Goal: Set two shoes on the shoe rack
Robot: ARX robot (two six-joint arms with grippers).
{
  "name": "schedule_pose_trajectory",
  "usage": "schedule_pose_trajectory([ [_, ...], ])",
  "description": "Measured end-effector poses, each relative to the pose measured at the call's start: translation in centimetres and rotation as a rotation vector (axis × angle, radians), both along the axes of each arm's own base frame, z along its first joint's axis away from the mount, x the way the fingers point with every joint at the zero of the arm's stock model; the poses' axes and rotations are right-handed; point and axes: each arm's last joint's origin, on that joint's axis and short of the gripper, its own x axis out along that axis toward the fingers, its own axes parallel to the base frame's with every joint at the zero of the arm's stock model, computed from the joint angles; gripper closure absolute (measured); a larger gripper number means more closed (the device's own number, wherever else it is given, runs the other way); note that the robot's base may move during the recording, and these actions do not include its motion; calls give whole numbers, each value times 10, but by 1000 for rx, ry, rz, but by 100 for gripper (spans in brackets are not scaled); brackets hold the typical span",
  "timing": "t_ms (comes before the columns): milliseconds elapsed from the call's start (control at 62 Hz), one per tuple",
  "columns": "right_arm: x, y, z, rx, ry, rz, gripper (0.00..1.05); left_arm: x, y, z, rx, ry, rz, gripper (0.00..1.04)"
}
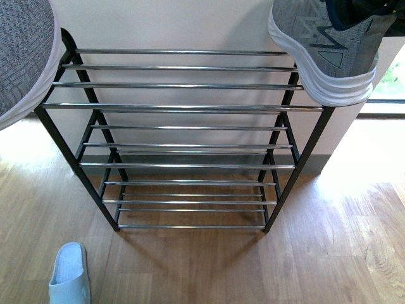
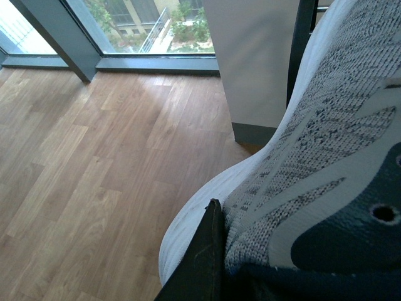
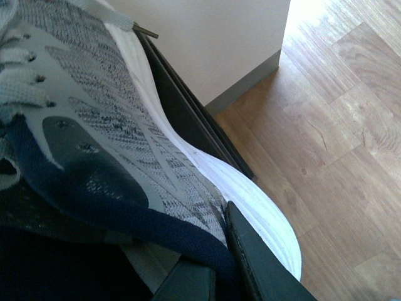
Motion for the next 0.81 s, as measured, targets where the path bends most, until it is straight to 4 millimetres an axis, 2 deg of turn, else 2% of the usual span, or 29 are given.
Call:
schedule_pose_trajectory([
  [226, -3, 12, 5, 37, -16, 23, 103, 0, 0, 0, 0, 0, 0, 103],
  [404, -10, 24, 23, 67, -56, 62, 103, 0, 0, 0, 0, 0, 0, 103],
  [533, -7, 28, 32, 87, -65, 60, 103, 0, 0, 0, 0, 0, 0, 103],
  [662, 6, 30, 25, 85, -44, 49, 103, 0, 0, 0, 0, 0, 0, 103],
  [807, 15, 28, 0, 54, 23, 9, 103, 0, 0, 0, 0, 0, 0, 103],
])
